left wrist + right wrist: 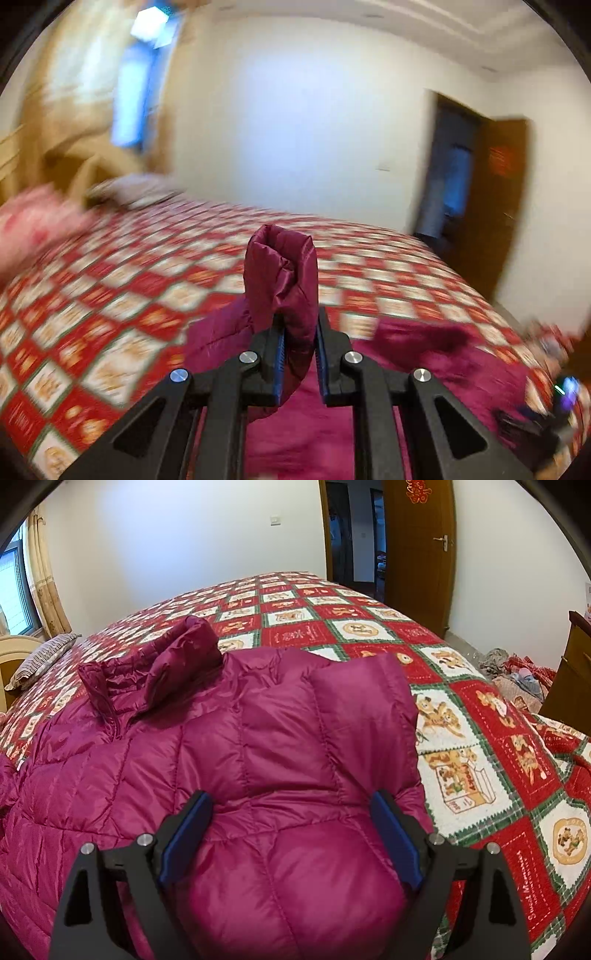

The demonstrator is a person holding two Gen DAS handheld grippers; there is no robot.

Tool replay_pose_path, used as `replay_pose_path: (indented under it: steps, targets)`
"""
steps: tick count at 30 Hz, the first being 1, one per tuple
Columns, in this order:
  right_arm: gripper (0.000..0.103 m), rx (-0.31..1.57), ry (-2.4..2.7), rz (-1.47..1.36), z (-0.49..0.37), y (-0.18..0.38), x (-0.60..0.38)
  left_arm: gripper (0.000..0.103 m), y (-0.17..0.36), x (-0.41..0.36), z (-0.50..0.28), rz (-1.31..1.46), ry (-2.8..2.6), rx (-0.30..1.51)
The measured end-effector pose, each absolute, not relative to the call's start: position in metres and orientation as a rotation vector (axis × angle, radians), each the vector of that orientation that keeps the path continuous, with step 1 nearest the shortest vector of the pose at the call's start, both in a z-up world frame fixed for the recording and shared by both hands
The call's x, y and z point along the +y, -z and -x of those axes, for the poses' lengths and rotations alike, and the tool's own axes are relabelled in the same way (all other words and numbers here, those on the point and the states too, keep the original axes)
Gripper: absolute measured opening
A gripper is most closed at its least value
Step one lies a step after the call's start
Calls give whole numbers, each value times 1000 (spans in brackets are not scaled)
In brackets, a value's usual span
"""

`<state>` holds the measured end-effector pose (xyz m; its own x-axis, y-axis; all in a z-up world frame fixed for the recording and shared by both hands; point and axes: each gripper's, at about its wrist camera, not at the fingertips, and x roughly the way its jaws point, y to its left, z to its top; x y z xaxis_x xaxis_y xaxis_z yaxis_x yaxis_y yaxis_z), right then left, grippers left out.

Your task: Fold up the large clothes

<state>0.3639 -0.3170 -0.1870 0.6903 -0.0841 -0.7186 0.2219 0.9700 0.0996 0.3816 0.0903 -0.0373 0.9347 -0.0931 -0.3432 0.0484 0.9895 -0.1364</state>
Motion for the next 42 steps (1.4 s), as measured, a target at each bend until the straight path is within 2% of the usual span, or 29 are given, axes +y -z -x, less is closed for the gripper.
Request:
replay_pose_path:
  steps: [6,12,15,18,20,22,24,30,31,34,38,42]
  targets:
    - [90,784,166,-203,-363,187,-318,14,54,-25,-369,10,350,384]
    - [91,778,159,-222,-362,188,-321,14,115,-93,-372,-52,497,564]
    - [91,775,153,-233,-362,188,-323,26,149,-105,-375,-46,572,734]
    - [91,773,150,-239,-362,189,-324,32,156,-107,-365,-45,600,763]
    - [91,773,149,-240,-362,189,-324,47,151,-102,-349,-63,612,745]
    - [91,773,149,-239,-362,189,-325,72,148,-100,-335,-70,621,728]
    - [91,772,149,-240,-362,189,-325,78,144,-98,-320,-89,610,704]
    - [91,773,163,-233,-359,187,-325,78,136,-71,-315,-71,536,698]
    - [88,775,167,-230,-356,184,-324,78,131,-59,-315,-54,510,696]
    - [80,724,188,-208,-330,162,-322,78,121,-20,-322,-15,430,673]
    - [79,513,163,-121,-287,107,-294,78,116,24,-355,1,261,654]
    - [76,558,-36,-44,-310,85,-242,78,113,49,-398,61,84,687]
